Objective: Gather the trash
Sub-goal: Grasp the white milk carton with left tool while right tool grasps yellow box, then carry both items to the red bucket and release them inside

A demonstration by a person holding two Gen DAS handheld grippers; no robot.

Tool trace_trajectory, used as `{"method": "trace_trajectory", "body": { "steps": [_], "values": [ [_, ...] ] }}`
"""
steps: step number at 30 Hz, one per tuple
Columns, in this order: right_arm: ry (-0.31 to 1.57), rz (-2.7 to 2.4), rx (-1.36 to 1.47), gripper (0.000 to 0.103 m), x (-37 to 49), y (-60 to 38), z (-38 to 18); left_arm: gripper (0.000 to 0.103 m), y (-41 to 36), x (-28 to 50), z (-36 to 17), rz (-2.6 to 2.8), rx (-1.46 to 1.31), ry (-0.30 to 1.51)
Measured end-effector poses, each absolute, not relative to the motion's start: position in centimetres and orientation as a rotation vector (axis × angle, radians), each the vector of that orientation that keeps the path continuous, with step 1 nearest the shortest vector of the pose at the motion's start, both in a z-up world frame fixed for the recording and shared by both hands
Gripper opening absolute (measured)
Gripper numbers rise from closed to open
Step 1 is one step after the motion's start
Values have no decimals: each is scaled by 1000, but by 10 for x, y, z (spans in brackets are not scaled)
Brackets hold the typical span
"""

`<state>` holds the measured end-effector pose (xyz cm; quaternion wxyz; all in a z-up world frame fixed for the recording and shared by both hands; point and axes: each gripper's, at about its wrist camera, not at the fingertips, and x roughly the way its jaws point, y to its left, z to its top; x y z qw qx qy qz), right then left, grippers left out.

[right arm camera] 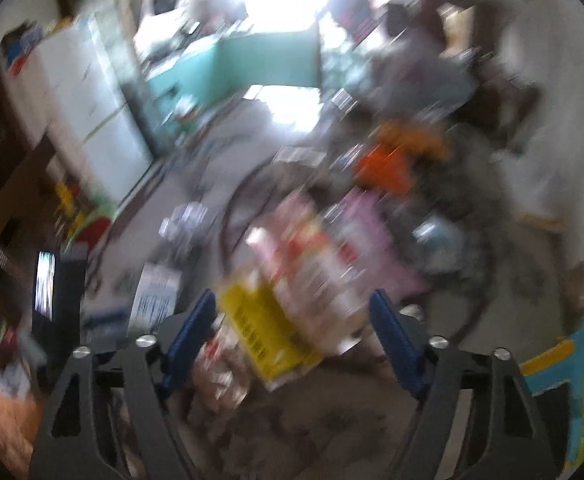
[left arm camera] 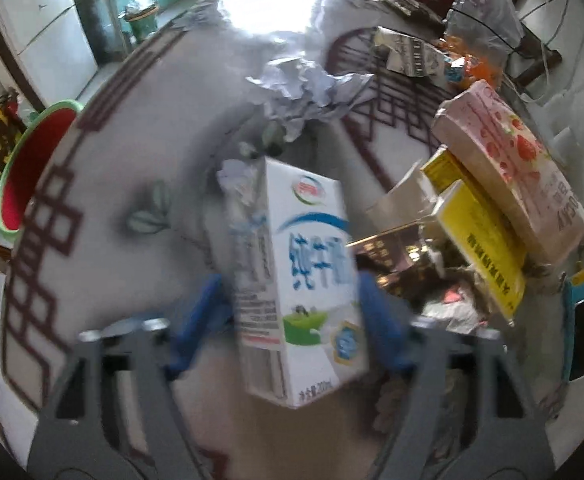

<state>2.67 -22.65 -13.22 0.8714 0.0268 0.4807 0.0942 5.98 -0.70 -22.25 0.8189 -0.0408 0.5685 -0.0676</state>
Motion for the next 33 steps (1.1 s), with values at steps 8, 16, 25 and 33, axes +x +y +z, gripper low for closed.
{"method": "trace_trajectory", "body": {
  "steps": [8, 16, 25, 33],
  "values": [
    [1157, 297, -1, 61, 57, -196, -185, 61, -9, 71, -228, -133, -32, 1203],
    [1269, 296, -31, 60, 81, -192, -225, 60, 9, 62, -202, -124, -75, 1143],
    [1162, 324, 40, 39, 74, -198, -183, 60, 25, 44, -134, -55, -25, 978],
    [898, 341, 94, 39, 58, -184, -79, 60, 47, 39, -88, -18, -37, 877]
  ]
}}
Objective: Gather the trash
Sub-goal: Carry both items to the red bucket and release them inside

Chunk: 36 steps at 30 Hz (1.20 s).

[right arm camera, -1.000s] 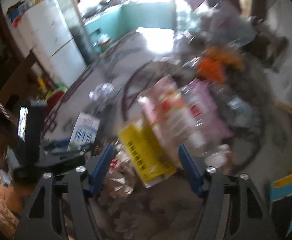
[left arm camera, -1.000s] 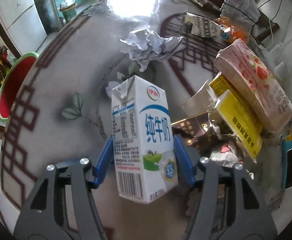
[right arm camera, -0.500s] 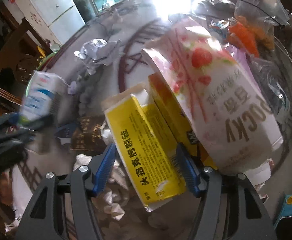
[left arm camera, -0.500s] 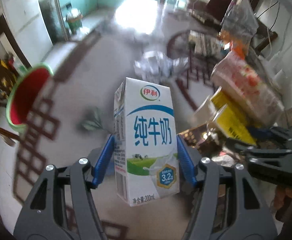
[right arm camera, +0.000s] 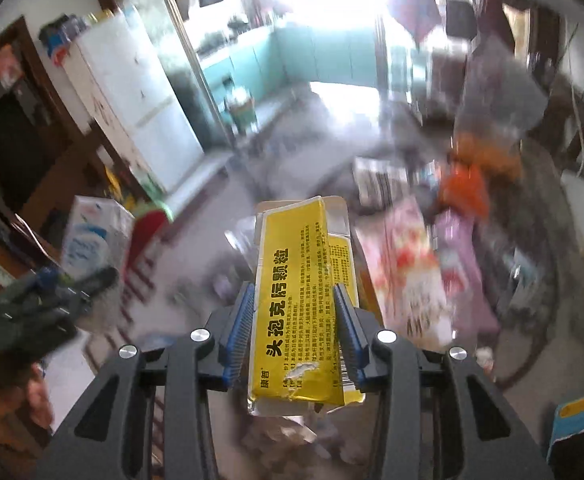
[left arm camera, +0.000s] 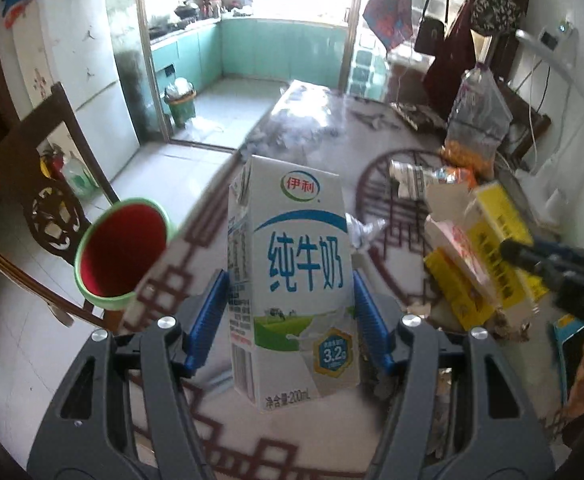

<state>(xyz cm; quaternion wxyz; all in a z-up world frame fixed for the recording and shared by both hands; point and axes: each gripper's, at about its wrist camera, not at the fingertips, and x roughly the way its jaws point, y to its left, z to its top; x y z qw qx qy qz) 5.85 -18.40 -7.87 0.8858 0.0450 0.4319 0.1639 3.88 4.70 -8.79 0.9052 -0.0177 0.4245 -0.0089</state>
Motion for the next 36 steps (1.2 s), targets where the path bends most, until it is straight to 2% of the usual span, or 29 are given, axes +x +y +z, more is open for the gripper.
{"method": "trace_trajectory", "body": {
  "steps": [6, 19, 25, 29, 36],
  "values": [
    [829, 358, 81, 39, 71, -134, -52, 60, 75, 45, -69, -20, -12, 814],
    [849, 369, 74, 39, 120, 22, -58, 60, 210, 78, -49, 35, 13, 734],
    [939, 429, 70, 39, 144, 92, -88, 60, 286, 107, -90, 118, -33, 849],
    [1028, 491, 90, 39, 173, 139, -121, 60, 336, 129, -140, 161, -82, 971],
    [1150, 517, 113, 40, 208, 187, -172, 60, 372, 154, -194, 158, -124, 1106]
  ]
}}
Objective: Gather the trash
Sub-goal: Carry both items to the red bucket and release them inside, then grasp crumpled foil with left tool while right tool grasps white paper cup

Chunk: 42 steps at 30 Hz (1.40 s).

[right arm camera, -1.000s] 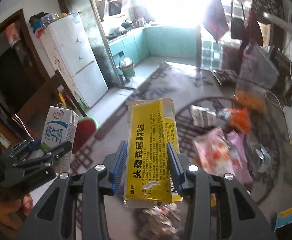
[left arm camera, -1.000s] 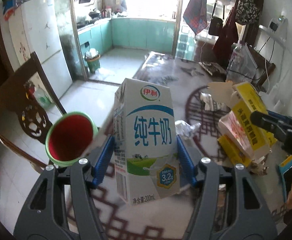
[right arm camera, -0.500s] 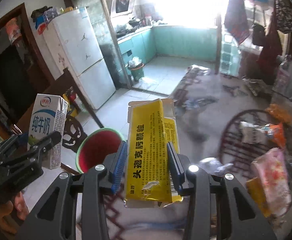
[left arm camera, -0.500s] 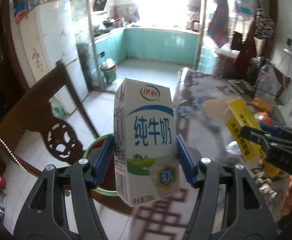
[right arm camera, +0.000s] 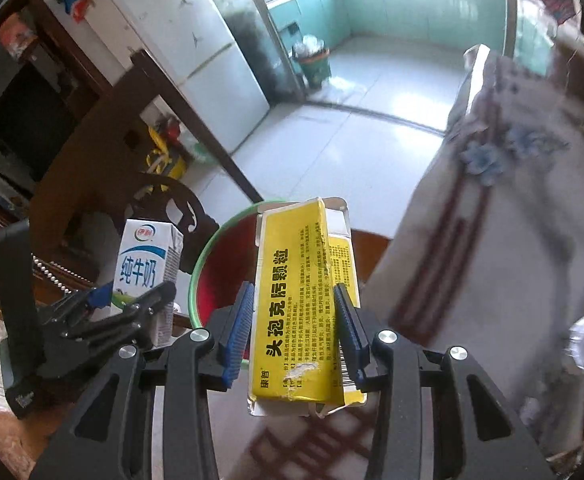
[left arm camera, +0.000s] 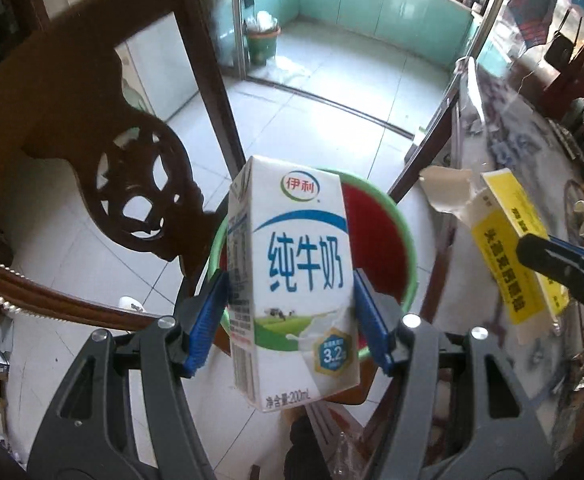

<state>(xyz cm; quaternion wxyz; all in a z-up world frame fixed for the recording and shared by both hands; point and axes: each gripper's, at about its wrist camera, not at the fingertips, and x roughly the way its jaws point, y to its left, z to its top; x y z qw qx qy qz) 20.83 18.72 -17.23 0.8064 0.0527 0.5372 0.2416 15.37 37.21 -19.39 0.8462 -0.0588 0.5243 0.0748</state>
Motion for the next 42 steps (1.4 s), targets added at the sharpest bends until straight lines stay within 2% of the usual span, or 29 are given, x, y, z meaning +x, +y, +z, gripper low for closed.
{"method": "trace_trajectory", "body": {
  "steps": [3, 4, 5, 6, 7, 8, 17, 27, 32, 37, 39, 42],
  "values": [
    [1176, 531, 130, 44, 217, 198, -182, 60, 375, 161, -201, 148, -121, 1123],
    [1172, 515, 129, 51, 219, 200, -182, 60, 375, 164, -204, 142, -113, 1126],
    [1154, 492, 127, 66, 219, 200, -179, 61, 376, 169, -207, 135, -106, 1131],
    [1132, 474, 126, 67, 217, 198, -174, 63, 375, 171, -208, 130, -97, 1135],
    [1121, 463, 122, 66, 215, 196, -170, 81, 374, 173, -209, 133, -92, 1134],
    [1113, 452, 116, 66, 212, 192, -167, 88, 374, 172, -206, 136, -95, 1113],
    [1019, 289, 111, 66, 167, 104, -125, 87, 338, 162, -185, 42, -132, 1057],
    [1019, 22, 147, 67, 122, -61, -118, 88, 214, 148, -153, -185, -89, 990],
    [1023, 9, 87, 68, 145, -134, -114, 88, 149, 134, -150, -248, -87, 1006],
    [1067, 49, 125, 79, 206, -188, -129, 88, 94, 128, -150, -274, -70, 1037],
    [1103, 48, 119, 86, 233, -198, -141, 92, 77, 123, -148, -275, -59, 1028],
    [1172, 35, 95, 87, 276, -207, -167, 94, 56, 118, -147, -269, -45, 1020]
  ]
}}
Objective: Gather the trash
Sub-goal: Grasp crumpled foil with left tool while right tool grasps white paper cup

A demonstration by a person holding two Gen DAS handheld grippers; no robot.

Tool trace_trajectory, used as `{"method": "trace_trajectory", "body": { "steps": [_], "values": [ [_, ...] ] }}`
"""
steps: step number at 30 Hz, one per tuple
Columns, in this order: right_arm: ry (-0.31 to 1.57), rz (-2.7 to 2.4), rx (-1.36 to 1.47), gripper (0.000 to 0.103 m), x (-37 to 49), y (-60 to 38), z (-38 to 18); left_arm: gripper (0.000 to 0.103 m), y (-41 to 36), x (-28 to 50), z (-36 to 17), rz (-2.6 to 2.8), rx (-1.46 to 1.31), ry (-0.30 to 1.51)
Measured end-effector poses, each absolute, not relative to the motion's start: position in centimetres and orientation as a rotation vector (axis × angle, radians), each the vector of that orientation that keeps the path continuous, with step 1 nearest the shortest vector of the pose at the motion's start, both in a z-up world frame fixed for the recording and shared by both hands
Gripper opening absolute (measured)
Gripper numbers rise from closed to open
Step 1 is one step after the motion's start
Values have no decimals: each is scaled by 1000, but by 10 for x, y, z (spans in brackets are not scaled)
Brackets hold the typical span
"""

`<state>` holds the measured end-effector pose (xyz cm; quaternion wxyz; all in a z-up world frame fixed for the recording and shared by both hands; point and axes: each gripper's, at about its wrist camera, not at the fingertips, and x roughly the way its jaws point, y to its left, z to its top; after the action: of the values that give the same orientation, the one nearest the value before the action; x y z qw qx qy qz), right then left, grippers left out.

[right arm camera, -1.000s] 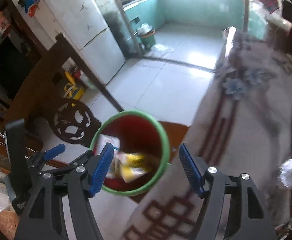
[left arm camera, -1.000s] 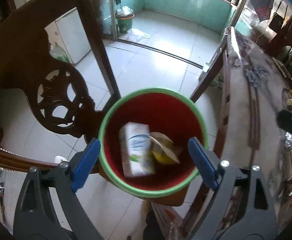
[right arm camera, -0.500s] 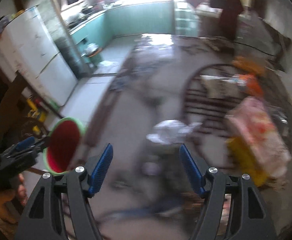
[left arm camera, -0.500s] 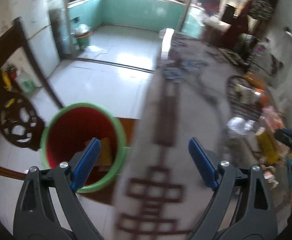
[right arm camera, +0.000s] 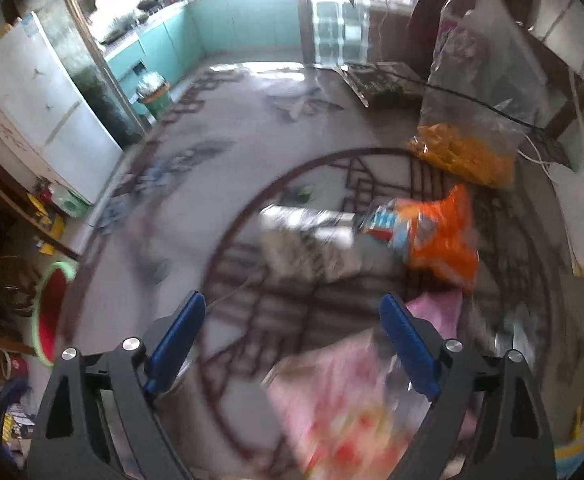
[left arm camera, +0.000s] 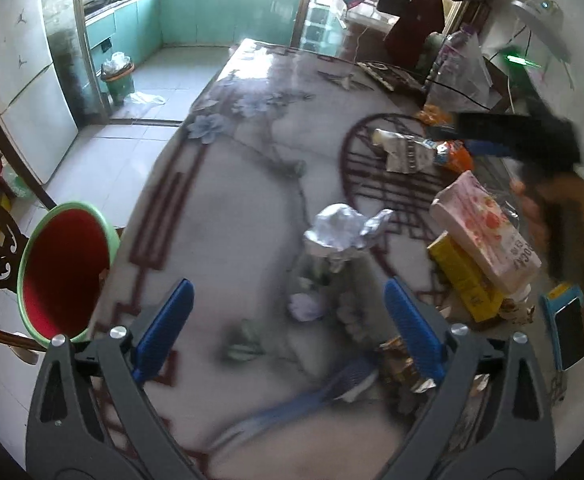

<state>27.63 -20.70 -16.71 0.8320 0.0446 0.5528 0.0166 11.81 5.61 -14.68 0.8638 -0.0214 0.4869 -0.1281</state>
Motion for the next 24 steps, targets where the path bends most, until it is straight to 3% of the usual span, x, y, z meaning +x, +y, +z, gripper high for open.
{"method": "trace_trajectory", "body": {
  "steps": [15, 24],
  "values": [
    [1398, 80, 196, 87, 350, -218, -241, 98, 3, 167, -178, -247, 29, 1088],
    [1194, 209, 303, 85, 309, -239, -183, 98, -26, 209, -219, -335, 139, 1148]
  ]
}}
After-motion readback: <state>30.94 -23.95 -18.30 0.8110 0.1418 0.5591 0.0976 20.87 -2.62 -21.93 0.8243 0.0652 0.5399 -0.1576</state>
